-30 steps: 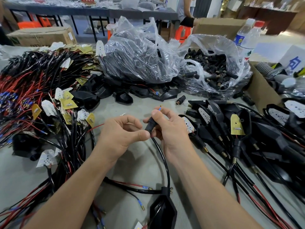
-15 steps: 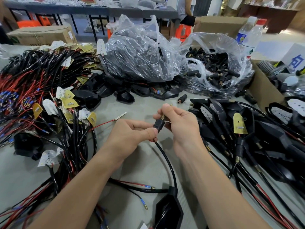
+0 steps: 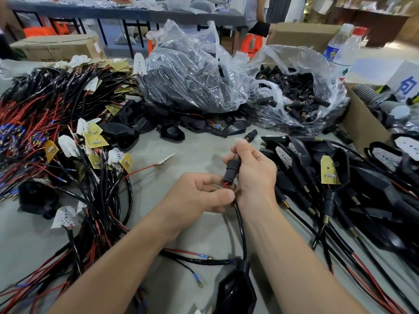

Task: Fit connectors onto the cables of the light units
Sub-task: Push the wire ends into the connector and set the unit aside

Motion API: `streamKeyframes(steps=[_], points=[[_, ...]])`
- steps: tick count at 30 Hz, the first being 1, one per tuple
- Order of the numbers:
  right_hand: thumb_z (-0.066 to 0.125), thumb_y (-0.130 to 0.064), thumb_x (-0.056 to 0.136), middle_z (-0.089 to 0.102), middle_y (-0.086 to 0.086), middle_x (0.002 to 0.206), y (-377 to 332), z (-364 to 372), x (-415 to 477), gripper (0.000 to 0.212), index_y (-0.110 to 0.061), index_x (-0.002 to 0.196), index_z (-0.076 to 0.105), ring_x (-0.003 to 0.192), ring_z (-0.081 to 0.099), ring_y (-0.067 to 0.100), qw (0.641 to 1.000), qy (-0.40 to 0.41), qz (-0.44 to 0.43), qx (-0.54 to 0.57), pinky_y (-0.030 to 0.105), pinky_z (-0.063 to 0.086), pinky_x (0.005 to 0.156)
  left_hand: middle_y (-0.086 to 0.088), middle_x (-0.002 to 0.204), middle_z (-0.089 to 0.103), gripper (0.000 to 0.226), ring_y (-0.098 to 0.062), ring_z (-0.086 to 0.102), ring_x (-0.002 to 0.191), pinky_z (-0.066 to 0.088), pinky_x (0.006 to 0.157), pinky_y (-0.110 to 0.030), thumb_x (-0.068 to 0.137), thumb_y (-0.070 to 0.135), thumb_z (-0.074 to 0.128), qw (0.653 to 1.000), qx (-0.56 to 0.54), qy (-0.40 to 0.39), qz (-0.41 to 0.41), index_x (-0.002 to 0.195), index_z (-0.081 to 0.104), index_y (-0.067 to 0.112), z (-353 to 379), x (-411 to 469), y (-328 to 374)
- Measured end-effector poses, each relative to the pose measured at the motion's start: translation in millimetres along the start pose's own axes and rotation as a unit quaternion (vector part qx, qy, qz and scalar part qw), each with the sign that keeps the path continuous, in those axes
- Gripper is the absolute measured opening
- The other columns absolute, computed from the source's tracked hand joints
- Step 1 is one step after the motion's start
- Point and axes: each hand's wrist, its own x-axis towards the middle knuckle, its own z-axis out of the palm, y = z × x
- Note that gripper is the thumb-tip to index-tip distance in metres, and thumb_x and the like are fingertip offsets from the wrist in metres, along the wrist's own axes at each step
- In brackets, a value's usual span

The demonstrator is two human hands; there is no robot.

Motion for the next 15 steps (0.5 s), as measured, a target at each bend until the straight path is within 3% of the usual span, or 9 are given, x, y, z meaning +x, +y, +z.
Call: streamKeyframes(steps=[4, 6, 9, 12, 15], points=[[0.063, -0.024, 0.100, 0.068, 0.000, 0.055, 1.8, 1.9, -2.1, 0.031, -0.011, 0.073, 0.064, 0.044, 0.054, 0.004, 0.999, 0.016, -0.030, -0.028, 0.014, 0.042, 0.039, -0.006, 0.062, 0.066, 0.023, -0.012, 0.058, 0.056, 0.051, 0.062, -0.018, 0.073, -0.004, 0.082, 1.000, 0.010, 0.015, -0.004, 0.093, 0.077, 0.006, 1.2, 0.6, -3.4], [0.063, -0.024, 0.101, 0.069, 0.001, 0.056, 2.5, 2.2, -1.6, 0.031, -0.012, 0.072, 0.063, 0.046, 0.055, 0.005, 0.999, 0.019, -0.035, -0.028, 0.014, 0.043, 0.043, -0.005, 0.057, 0.062, 0.015, -0.012, 0.053, 0.052, 0.048, 0.058, -0.018, 0.069, 0.004, 0.079, 0.998, 0.045, 0.035, 0.000, 0.083, 0.078, 0.010, 4.0, 2.1, -5.2], [0.060, -0.025, 0.102, 0.068, 0.002, 0.055, 2.2, 1.2, 1.5, 0.032, -0.013, 0.072, 0.062, 0.048, 0.057, 0.008, 0.998, 0.018, -0.045, -0.039, 0.016, 0.047, 0.050, -0.011, 0.058, 0.066, 0.009, -0.016, 0.055, 0.054, 0.048, 0.061, -0.026, 0.068, 0.023, 0.080, 0.997, 0.062, 0.048, 0.017, 0.075, 0.078, 0.018, 8.2, 2.8, -4.5], [0.060, -0.023, 0.101, 0.068, 0.004, 0.055, 2.3, 0.3, 3.2, 0.030, -0.011, 0.074, 0.062, 0.049, 0.060, 0.010, 0.996, 0.017, -0.070, -0.055, 0.017, 0.048, 0.052, -0.019, 0.069, 0.071, 0.024, -0.020, 0.051, 0.059, 0.043, 0.064, -0.033, 0.067, 0.041, 0.079, 0.986, 0.132, 0.089, 0.047, 0.074, 0.072, 0.019, 9.1, 2.1, -7.4], [0.062, -0.020, 0.098, 0.070, 0.005, 0.058, -0.1, -2.8, 7.3, 0.029, -0.007, 0.072, 0.062, 0.051, 0.060, 0.011, 0.991, 0.032, -0.109, -0.063, 0.019, 0.049, 0.055, -0.002, 0.064, 0.073, 0.005, -0.025, 0.053, 0.056, 0.049, 0.062, -0.037, 0.077, 0.034, 0.072, 0.970, 0.199, 0.127, 0.057, 0.080, 0.070, 0.029, 8.6, 3.4, -6.9]])
